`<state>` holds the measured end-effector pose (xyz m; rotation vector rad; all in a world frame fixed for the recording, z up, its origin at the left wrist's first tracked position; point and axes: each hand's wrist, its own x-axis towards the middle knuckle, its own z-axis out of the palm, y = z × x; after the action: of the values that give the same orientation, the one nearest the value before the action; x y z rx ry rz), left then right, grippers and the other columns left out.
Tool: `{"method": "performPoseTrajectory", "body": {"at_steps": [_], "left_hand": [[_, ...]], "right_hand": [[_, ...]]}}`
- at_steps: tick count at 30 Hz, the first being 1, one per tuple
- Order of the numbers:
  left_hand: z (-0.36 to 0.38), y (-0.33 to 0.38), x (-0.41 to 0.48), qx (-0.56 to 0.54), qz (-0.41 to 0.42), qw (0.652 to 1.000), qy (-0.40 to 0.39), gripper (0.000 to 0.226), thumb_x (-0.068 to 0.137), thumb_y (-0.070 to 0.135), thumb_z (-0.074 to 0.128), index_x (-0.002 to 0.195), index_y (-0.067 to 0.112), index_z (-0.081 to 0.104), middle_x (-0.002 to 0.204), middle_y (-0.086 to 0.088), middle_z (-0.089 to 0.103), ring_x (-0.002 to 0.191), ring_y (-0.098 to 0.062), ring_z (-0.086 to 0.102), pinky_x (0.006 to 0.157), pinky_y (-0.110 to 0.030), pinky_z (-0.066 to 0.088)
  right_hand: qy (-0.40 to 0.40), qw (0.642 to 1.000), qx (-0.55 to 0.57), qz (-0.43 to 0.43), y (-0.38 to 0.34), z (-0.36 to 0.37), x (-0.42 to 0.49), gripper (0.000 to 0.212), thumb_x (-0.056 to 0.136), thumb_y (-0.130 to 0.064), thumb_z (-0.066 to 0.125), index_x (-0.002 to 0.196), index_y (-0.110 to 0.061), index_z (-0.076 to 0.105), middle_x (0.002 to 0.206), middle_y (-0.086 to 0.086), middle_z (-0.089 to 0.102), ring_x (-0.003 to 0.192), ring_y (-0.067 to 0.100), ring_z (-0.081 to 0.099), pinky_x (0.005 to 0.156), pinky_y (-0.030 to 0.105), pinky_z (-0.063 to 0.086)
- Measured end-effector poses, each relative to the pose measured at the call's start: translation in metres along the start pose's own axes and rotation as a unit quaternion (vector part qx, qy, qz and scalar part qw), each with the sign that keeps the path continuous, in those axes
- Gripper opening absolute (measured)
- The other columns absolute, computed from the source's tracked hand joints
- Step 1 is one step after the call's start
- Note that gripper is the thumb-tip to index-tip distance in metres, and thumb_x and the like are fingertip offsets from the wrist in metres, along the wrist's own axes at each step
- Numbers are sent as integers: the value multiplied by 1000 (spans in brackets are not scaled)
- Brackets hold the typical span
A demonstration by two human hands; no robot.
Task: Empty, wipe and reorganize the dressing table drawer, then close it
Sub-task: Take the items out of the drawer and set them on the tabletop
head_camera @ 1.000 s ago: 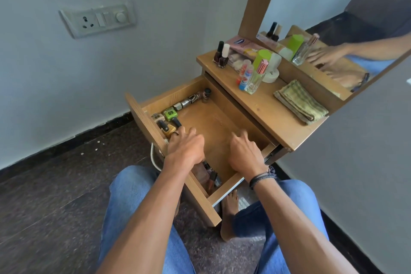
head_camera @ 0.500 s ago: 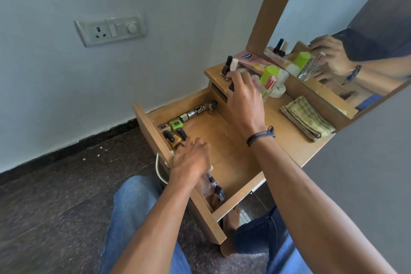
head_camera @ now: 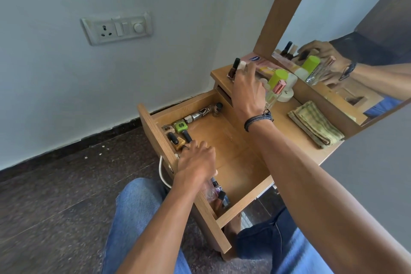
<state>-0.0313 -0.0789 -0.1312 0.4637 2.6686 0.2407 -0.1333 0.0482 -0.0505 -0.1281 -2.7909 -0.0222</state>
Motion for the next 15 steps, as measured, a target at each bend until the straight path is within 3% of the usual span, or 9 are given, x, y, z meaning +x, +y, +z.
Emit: {"method": "performPoseTrajectory", "body": {"at_steps": [4, 8, 12, 15], "left_hand": [[0, 0, 1, -7, 2, 1000, 4, 43, 92, 42, 63, 126, 16, 53, 138, -5, 50, 132, -30, 39, 103, -46, 40], [0, 0, 2, -16, 4, 1000, 3, 44, 93, 42, 61, 128, 17, 53, 137, -4, 50, 129, -29, 40, 101, -46, 41], [1, 0, 4, -20, 1, 1000, 4, 46, 93, 43, 60, 130, 18, 52, 138, -3, 50, 128, -27, 41, 99, -45, 42], [2, 0, 4, -3, 1, 1000, 9, 49, 92, 45, 60, 131, 17, 52, 138, -5, 51, 127, -27, 43, 98, -44, 42]], "right_hand": [[-16, 999, -29, 1, -7, -10, -11, 26, 98, 2, 50, 122, -2, 60, 148, 20, 35, 88, 42, 69, 56, 40, 47], [3, 1000, -16, -5, -13, -17, -31, 32, 97, -1, 48, 127, -7, 58, 161, 18, 23, 84, 41, 70, 55, 41, 52], [34, 999, 14, -30, -15, -12, -54, 16, 90, 1, 53, 102, 0, 63, 133, 20, 49, 88, 41, 61, 47, 37, 42], [13, 998, 15, -59, -9, 4, -58, 16, 91, -1, 50, 97, 3, 64, 118, 20, 54, 99, 40, 54, 62, 48, 54]]}}
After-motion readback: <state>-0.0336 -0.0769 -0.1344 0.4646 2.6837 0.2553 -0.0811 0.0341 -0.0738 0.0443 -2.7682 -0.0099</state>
